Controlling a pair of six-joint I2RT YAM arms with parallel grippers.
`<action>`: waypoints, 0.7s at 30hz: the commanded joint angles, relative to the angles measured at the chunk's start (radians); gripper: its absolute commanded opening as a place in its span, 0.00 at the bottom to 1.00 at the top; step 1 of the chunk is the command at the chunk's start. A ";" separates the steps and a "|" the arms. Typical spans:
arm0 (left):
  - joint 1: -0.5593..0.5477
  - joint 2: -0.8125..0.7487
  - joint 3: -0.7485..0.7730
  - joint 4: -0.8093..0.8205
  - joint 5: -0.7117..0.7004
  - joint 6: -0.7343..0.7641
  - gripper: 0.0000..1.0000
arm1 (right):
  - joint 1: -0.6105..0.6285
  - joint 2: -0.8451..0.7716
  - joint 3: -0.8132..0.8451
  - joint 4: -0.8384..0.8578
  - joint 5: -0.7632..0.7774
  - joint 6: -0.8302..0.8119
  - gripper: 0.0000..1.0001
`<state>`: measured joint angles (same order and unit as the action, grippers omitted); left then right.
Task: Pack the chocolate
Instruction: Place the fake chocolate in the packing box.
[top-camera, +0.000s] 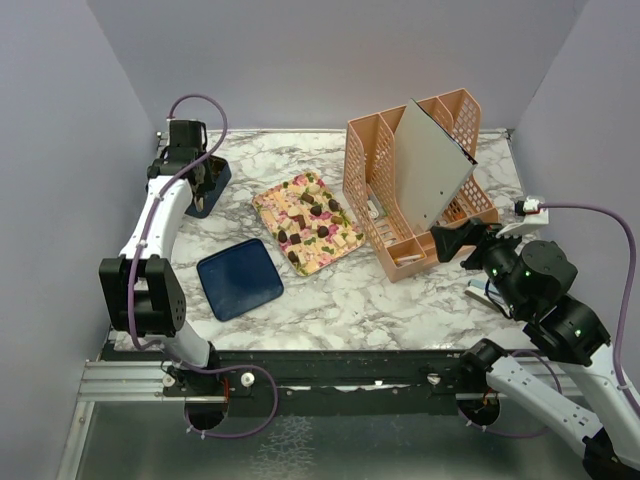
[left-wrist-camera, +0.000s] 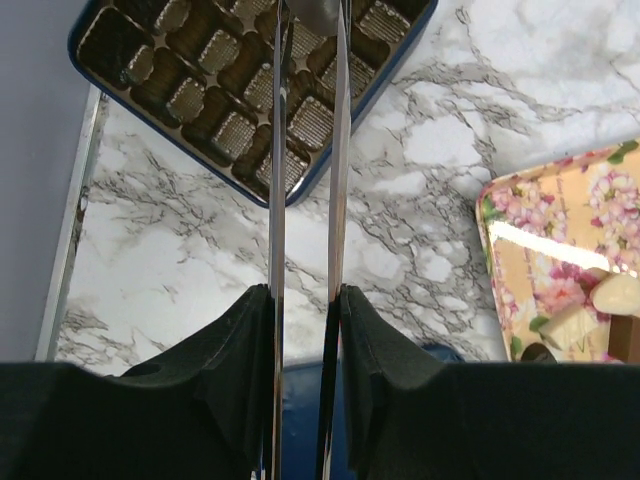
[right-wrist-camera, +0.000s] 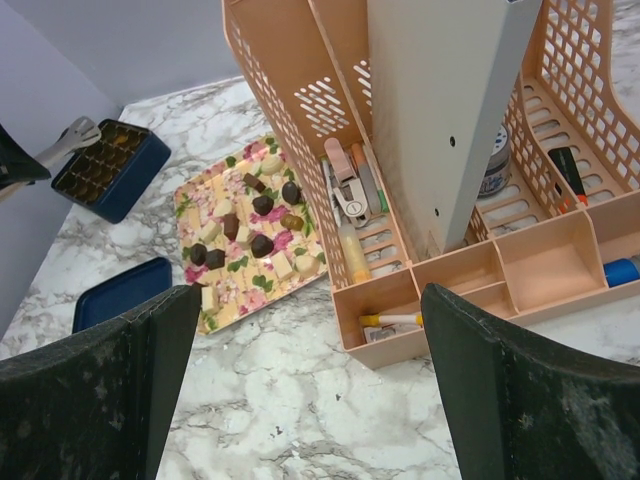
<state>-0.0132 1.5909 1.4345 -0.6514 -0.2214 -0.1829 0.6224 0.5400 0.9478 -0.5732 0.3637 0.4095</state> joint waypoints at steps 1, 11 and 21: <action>0.042 0.060 0.085 0.034 -0.020 -0.010 0.30 | 0.002 -0.005 -0.010 0.011 -0.015 0.004 0.97; 0.101 0.229 0.228 0.036 0.002 0.011 0.31 | 0.002 0.001 0.007 0.008 -0.006 0.005 0.97; 0.118 0.313 0.273 0.032 0.039 0.040 0.34 | 0.002 0.004 0.026 -0.004 -0.001 0.006 0.97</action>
<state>0.0925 1.8767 1.6608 -0.6300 -0.2203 -0.1619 0.6224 0.5499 0.9489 -0.5739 0.3618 0.4103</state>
